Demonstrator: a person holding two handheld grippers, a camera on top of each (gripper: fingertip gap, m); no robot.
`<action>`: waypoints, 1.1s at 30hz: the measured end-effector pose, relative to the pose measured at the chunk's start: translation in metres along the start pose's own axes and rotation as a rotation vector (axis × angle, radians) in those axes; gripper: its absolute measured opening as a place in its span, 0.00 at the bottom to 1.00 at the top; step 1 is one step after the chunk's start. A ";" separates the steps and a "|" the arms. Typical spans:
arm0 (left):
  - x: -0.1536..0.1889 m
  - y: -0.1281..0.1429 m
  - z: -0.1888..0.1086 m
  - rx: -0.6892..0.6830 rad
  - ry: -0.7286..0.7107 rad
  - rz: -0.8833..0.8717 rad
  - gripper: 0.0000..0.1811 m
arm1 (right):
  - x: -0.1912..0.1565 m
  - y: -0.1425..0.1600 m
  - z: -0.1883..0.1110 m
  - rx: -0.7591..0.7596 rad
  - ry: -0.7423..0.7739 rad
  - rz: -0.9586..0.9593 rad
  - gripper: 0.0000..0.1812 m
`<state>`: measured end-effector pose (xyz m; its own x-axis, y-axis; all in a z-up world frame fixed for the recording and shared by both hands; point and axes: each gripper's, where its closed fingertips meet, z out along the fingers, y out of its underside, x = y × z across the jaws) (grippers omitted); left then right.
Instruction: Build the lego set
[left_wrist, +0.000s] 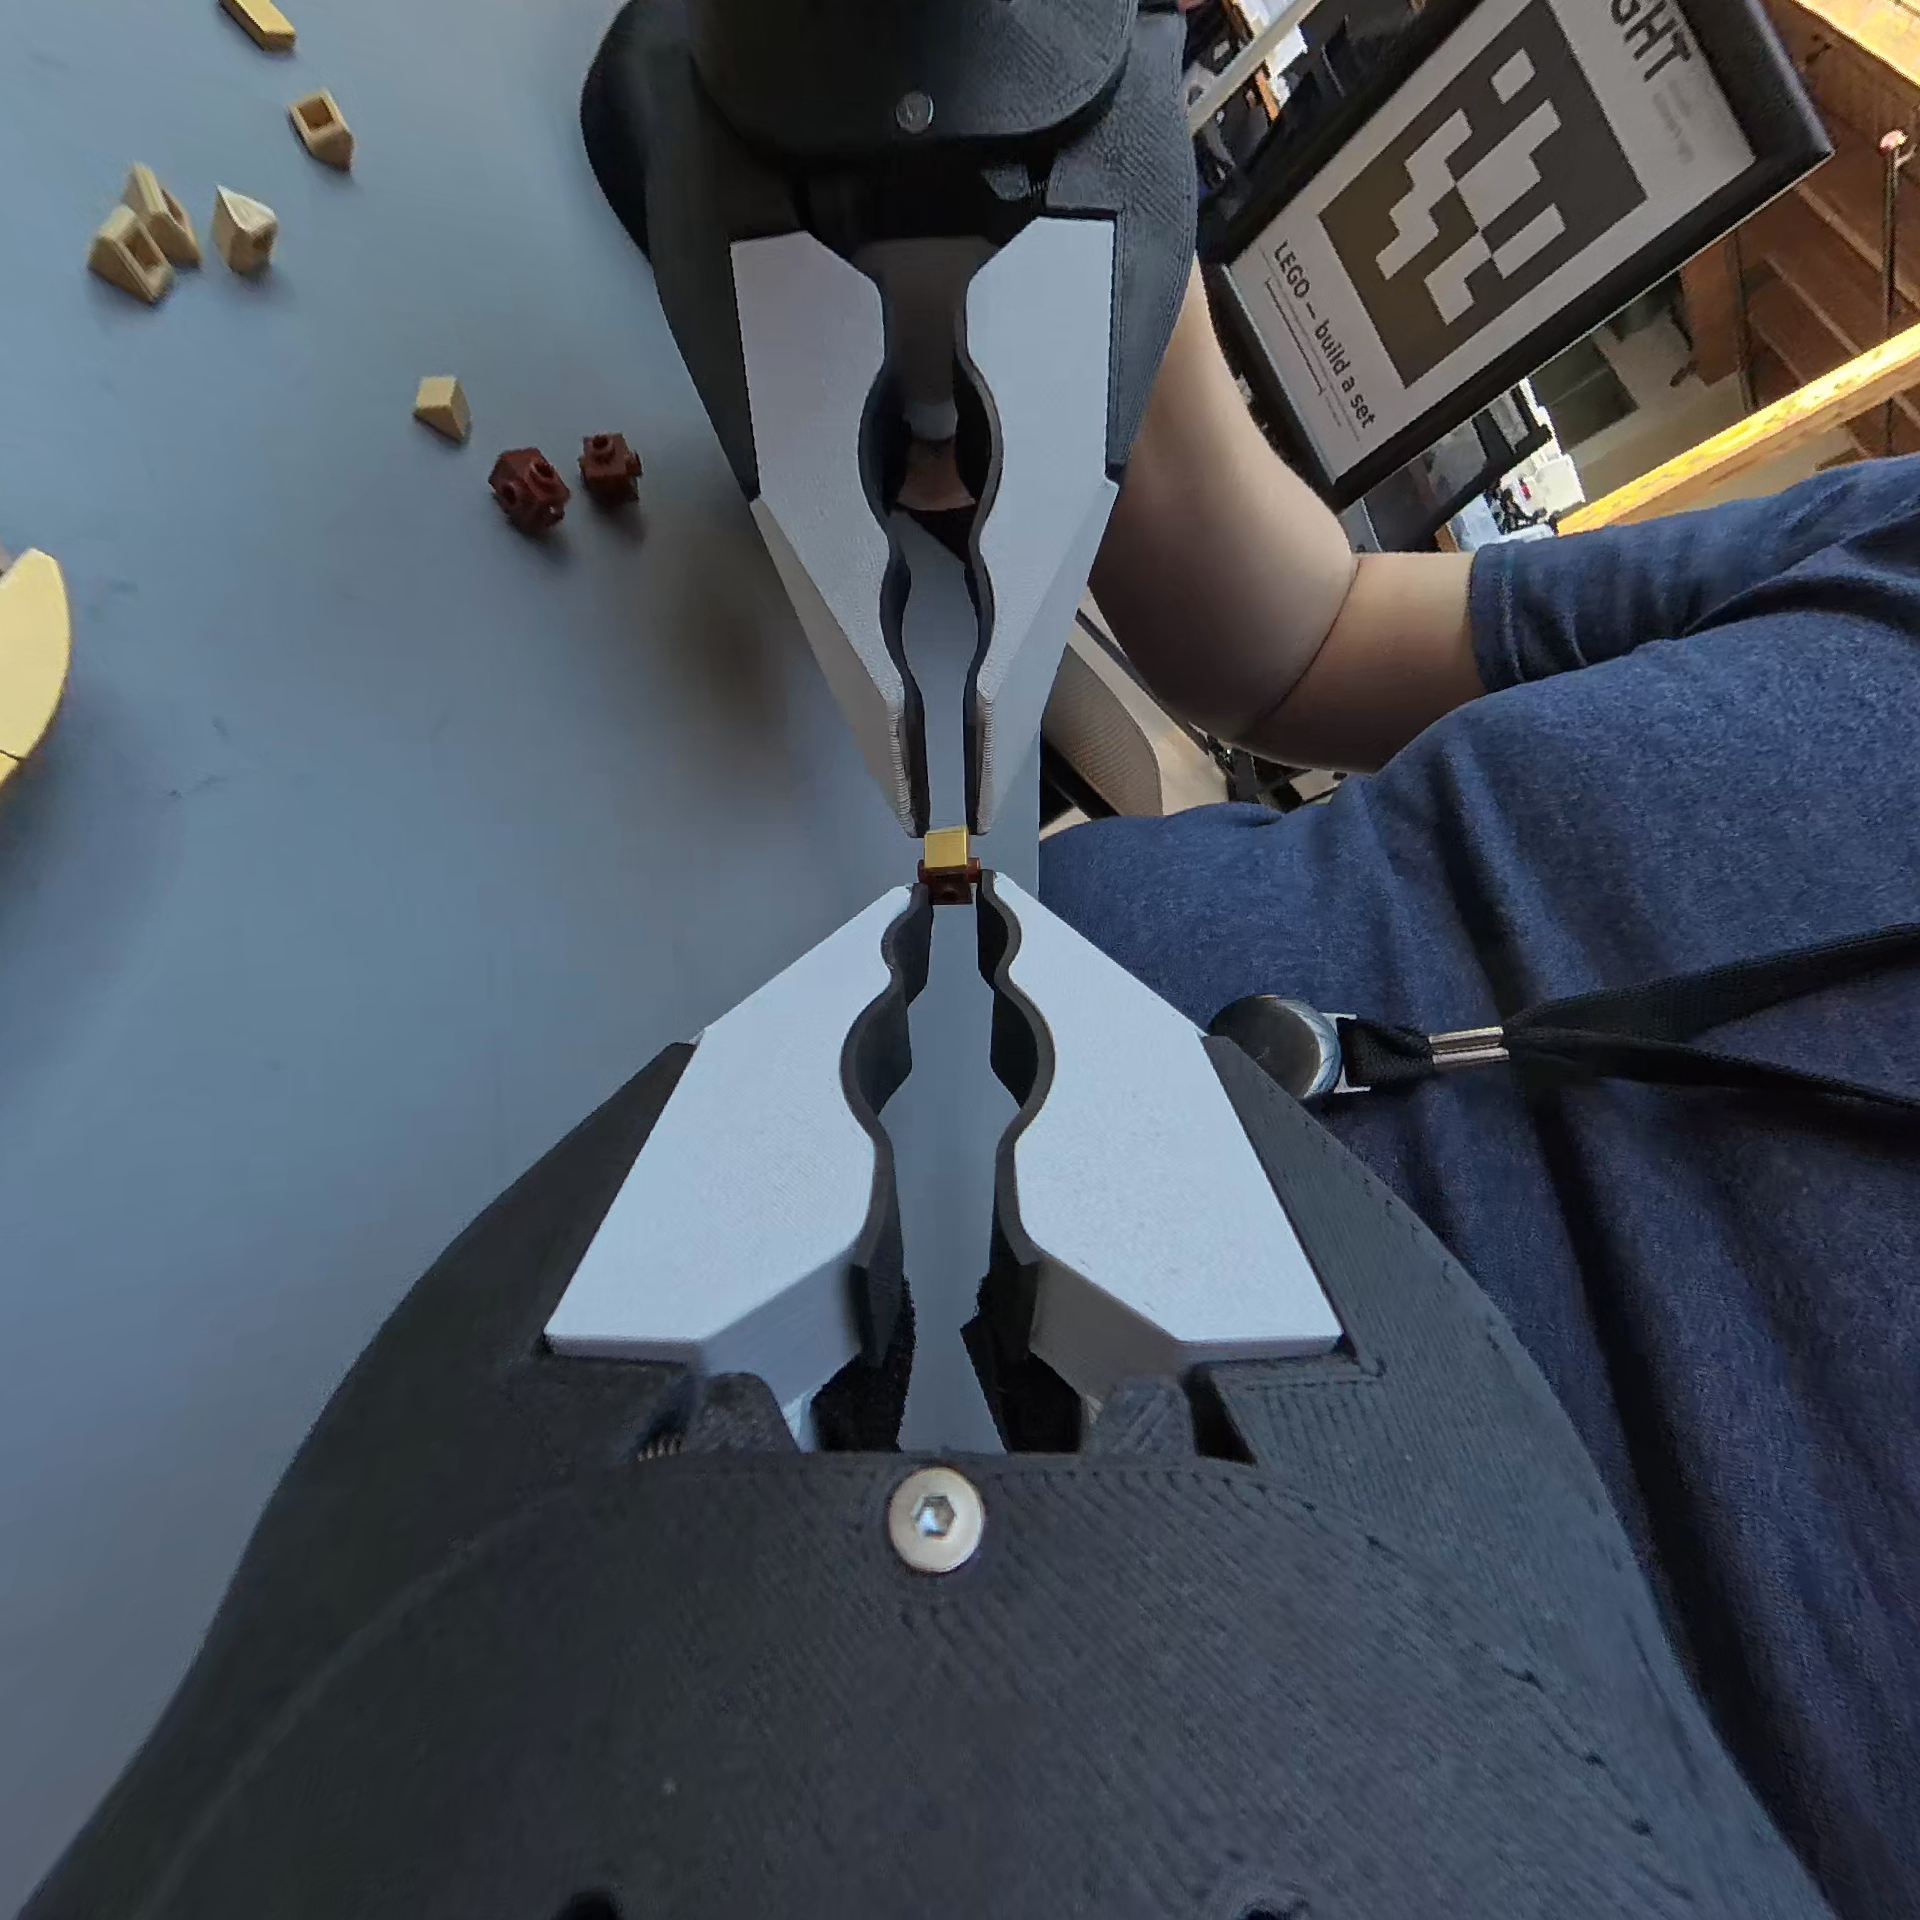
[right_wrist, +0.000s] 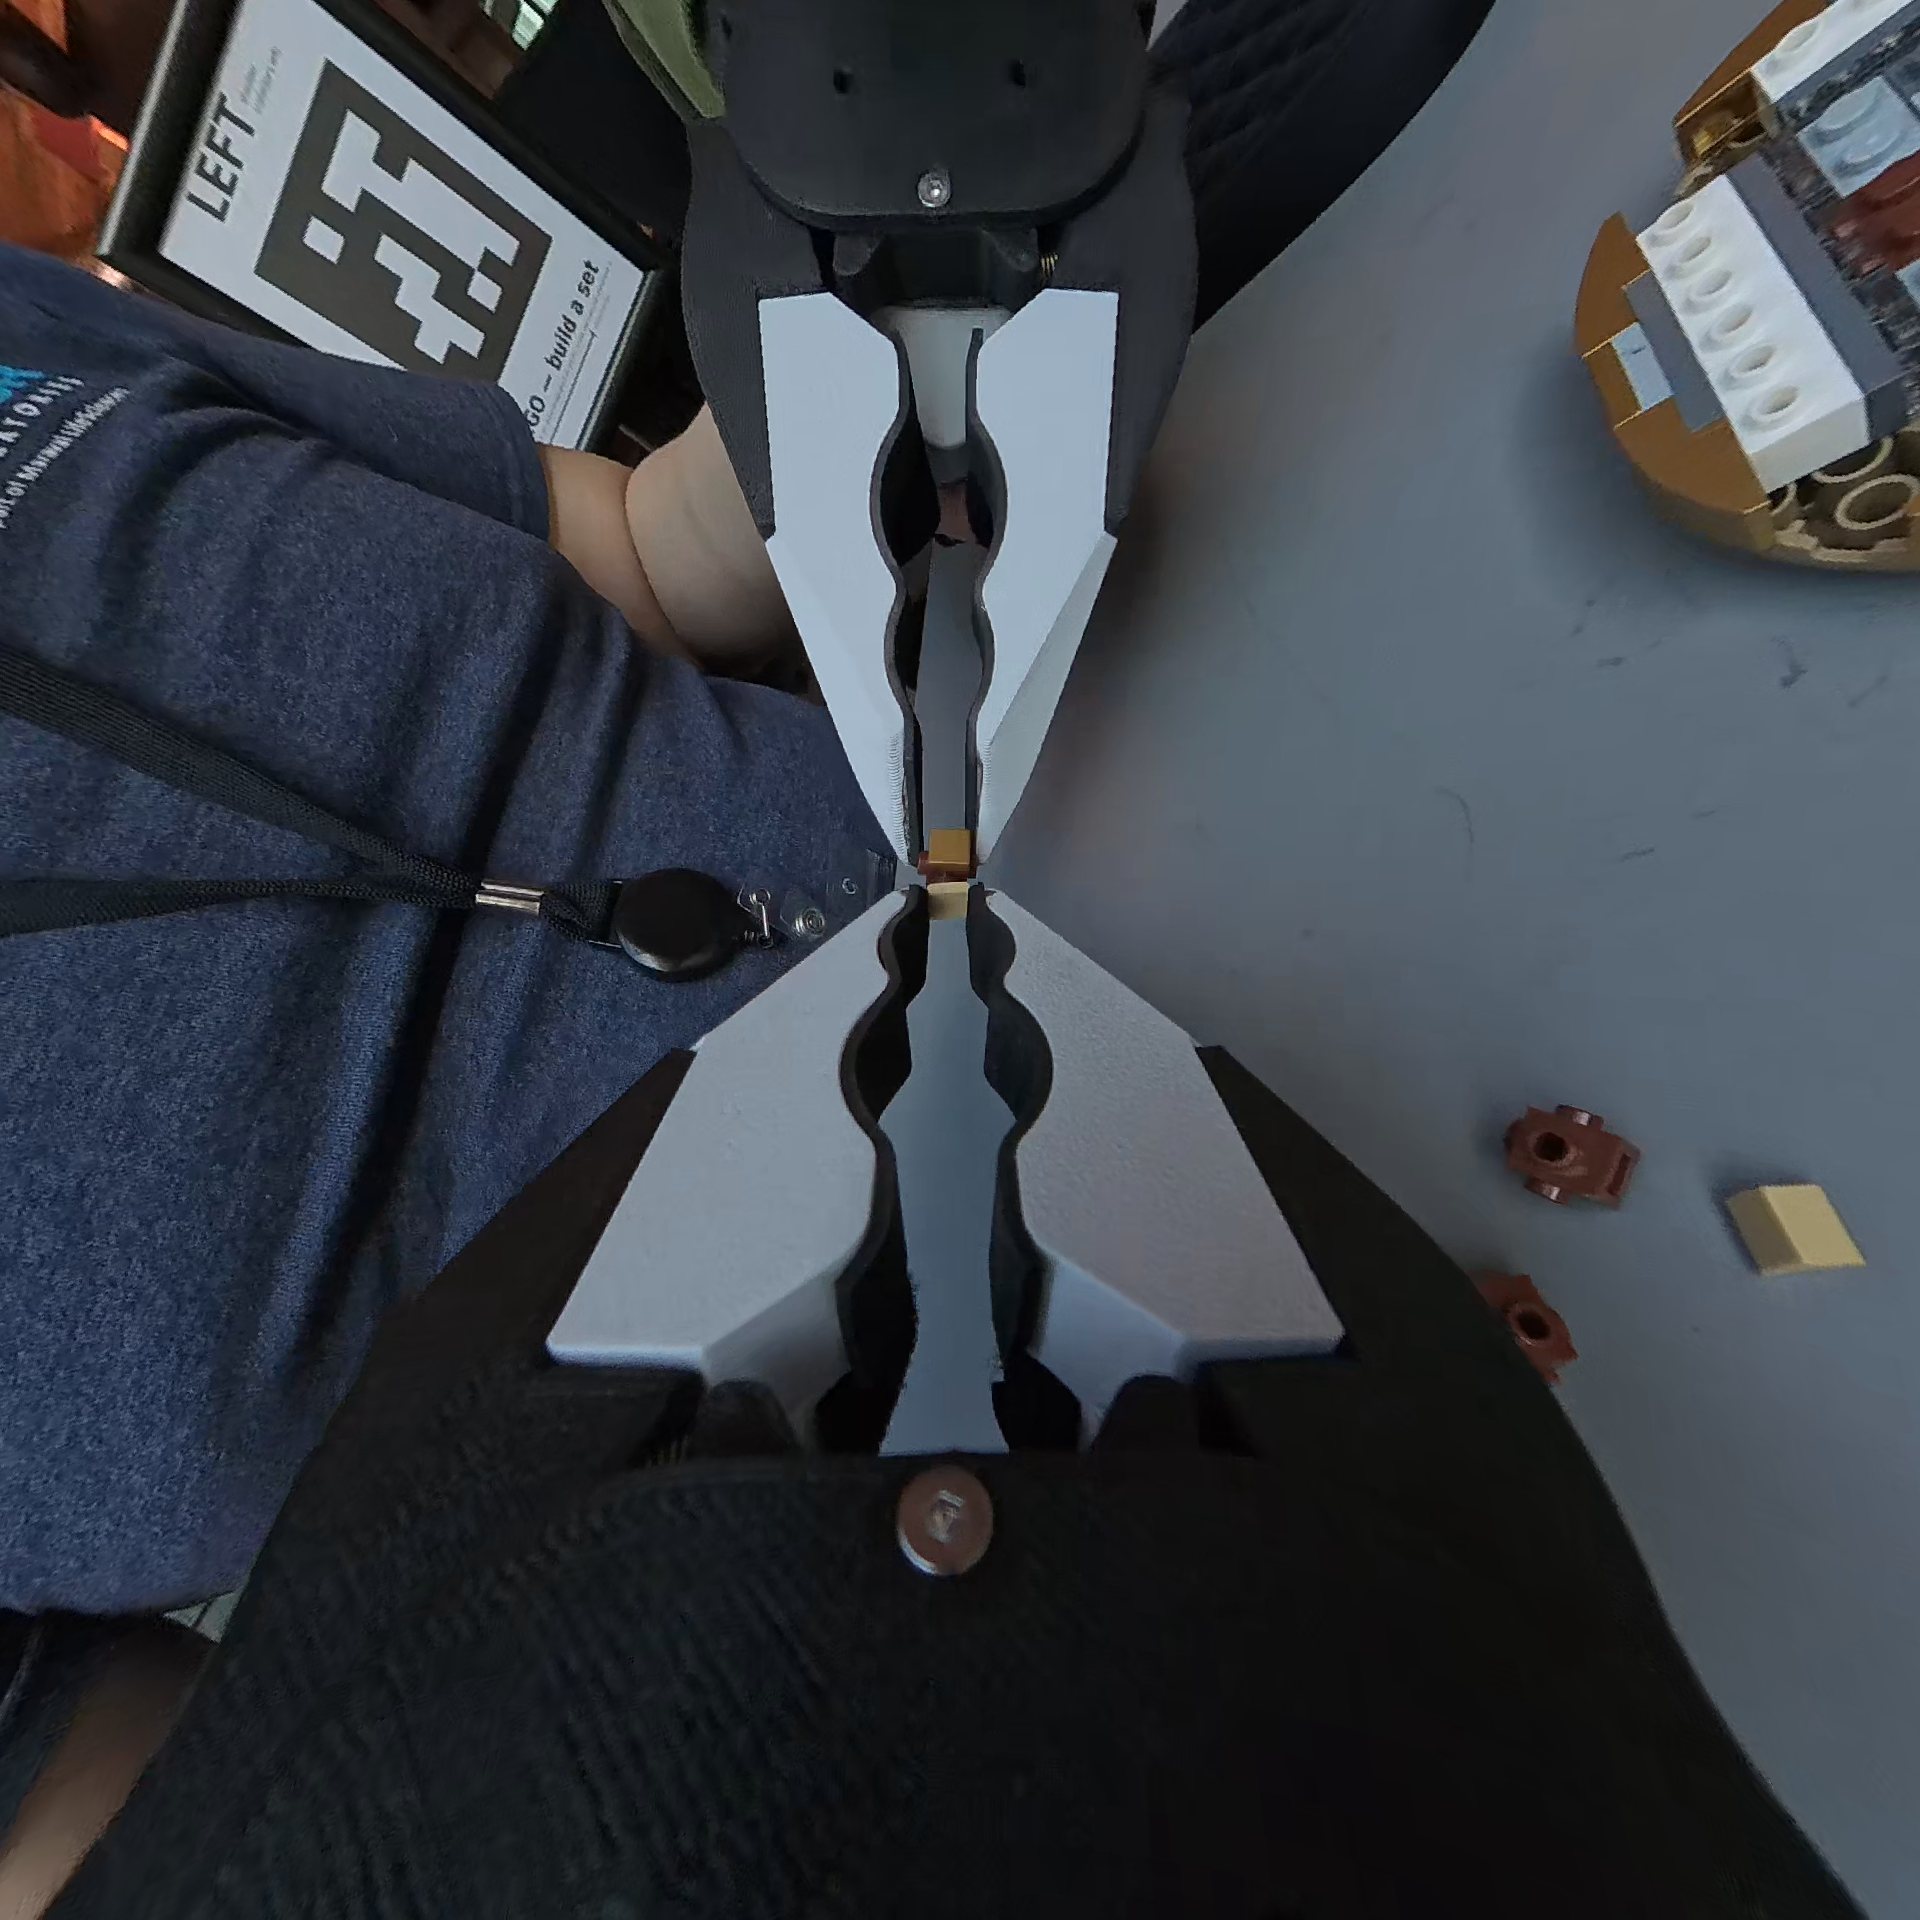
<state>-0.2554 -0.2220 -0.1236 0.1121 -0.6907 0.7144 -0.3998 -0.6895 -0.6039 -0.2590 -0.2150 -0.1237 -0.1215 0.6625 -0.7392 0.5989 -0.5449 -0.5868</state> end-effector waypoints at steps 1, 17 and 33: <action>0.000 0.004 0.002 -0.018 0.003 0.000 0.04 | 0.001 0.001 0.001 -0.005 0.007 -0.003 0.03; -0.018 -0.003 -0.008 0.084 -0.111 -0.020 0.00 | 0.015 -0.027 -0.059 0.154 0.384 -0.269 0.02; -0.023 -0.022 -0.010 0.164 -0.200 0.072 0.08 | 0.053 0.027 -0.080 -0.084 0.825 -0.454 0.14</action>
<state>-0.2580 -0.1885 -0.1229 0.2729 -0.7576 0.5930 -0.2628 -0.6516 -0.7115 -0.1857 -0.1534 -0.1526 0.2219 0.9742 0.0405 0.6908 -0.1278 -0.7117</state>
